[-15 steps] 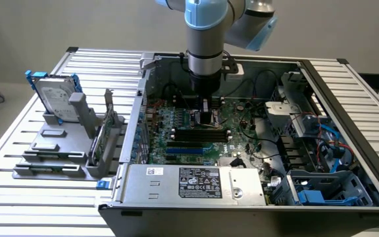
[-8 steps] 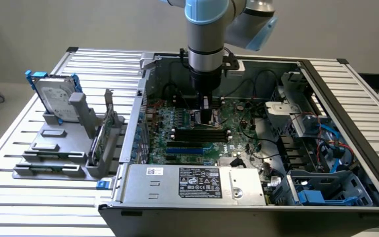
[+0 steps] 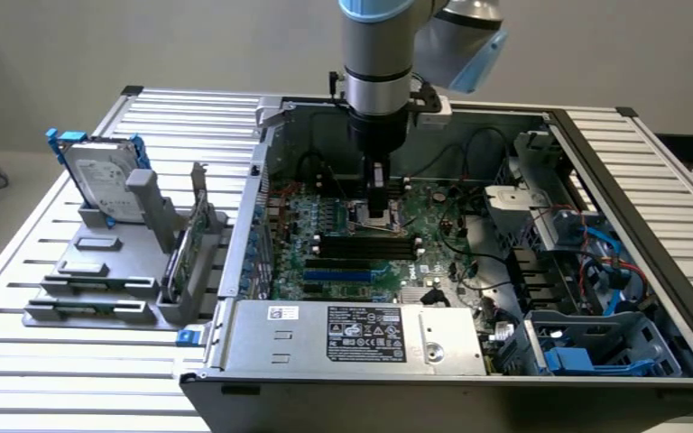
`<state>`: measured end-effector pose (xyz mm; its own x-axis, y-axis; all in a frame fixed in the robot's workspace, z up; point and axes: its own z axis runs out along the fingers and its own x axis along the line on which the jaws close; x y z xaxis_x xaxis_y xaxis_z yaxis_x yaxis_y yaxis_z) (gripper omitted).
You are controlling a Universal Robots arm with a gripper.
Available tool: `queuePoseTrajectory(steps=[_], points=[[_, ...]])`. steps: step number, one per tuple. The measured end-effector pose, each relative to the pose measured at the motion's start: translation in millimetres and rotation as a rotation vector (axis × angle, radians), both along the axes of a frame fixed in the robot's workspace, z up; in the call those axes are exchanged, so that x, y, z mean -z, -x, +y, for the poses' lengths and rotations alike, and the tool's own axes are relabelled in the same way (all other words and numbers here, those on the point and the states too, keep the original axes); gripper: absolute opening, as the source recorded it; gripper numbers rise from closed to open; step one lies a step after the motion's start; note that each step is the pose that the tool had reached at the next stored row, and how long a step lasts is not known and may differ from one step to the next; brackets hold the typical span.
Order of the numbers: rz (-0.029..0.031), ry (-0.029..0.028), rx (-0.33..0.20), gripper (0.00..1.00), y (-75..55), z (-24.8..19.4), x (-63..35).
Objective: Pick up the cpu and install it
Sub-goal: 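Place the cpu into insertion slot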
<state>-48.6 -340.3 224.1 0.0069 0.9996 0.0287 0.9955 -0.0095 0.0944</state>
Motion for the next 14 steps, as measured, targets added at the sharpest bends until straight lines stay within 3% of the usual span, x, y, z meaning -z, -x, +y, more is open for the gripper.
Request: queuePoseTrajectory(steps=[3, 4, 6, 7, 8, 9, 11, 14], points=[[0.0020, -0.0001, 0.000, 0.47, 3.1, -0.1, -2.6], [0.0028, -0.0002, 0.000, 0.47, 6.0, -0.3, -2.9], [0.0041, -0.0002, 0.000, 0.35, 13.7, -0.5, -3.3], [0.0045, -0.0004, 0.000, 0.35, 18.2, -0.6, -3.3], [0.0049, -0.0004, 0.000, 0.24, 22.7, -0.7, -3.4], [0.0053, -0.0006, 0.000, 0.24, 27.2, -0.7, -3.3], [0.0065, -0.0009, 0.000, 0.12, 35.2, -0.9, -3.5], [0.0090, -0.0009, 0.000, 0.11, 43.9, -1.1, -4.1]])
